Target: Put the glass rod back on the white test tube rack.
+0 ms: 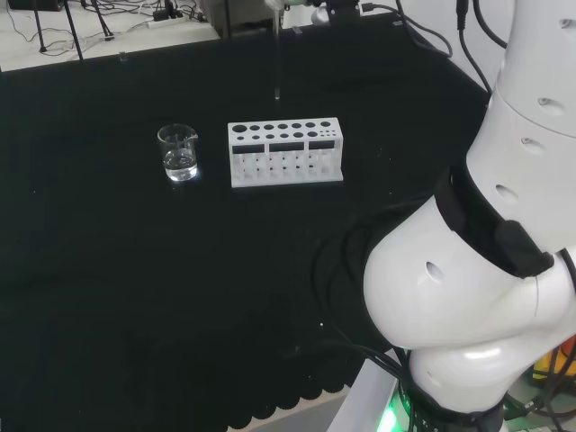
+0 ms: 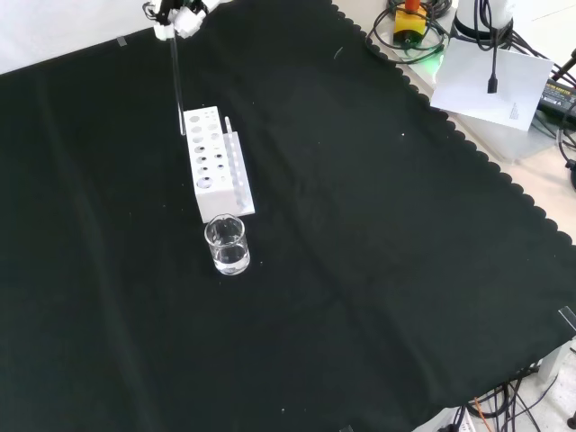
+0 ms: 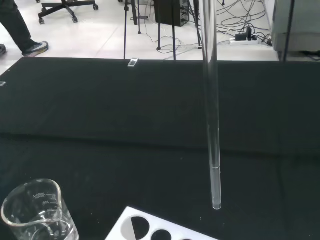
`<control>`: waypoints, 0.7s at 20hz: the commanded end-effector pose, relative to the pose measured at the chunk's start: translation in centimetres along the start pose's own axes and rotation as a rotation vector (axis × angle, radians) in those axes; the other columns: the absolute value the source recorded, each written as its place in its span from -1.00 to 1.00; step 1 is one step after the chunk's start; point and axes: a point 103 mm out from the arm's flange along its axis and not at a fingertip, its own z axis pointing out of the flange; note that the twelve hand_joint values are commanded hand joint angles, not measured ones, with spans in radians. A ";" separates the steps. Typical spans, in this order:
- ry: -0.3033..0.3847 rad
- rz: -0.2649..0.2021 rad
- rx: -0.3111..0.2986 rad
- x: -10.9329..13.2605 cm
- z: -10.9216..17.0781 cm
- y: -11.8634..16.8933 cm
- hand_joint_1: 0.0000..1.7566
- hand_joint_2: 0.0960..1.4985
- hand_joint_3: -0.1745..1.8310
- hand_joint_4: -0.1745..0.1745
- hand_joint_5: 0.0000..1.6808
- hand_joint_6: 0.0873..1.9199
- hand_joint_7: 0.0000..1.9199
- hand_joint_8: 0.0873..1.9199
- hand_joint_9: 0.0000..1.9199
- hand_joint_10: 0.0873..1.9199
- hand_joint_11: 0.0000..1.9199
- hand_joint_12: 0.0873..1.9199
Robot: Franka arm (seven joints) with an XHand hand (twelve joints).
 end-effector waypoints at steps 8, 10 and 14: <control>-0.008 -0.102 0.033 5.4 2.1 0.9 0.49 0.48 -1.00 -1.00 0.40 -0.62 0.18 0.09 0.71 -0.06 0.75 -0.27; -0.008 -0.105 0.036 5.5 2.2 0.9 0.49 0.48 -1.00 -1.00 0.40 -0.62 0.18 0.09 0.71 -0.06 0.75 -0.27; -0.005 -0.109 0.044 5.4 3.0 0.9 0.49 0.48 -1.00 -1.00 0.40 -0.62 0.18 0.09 0.71 -0.06 0.75 -0.27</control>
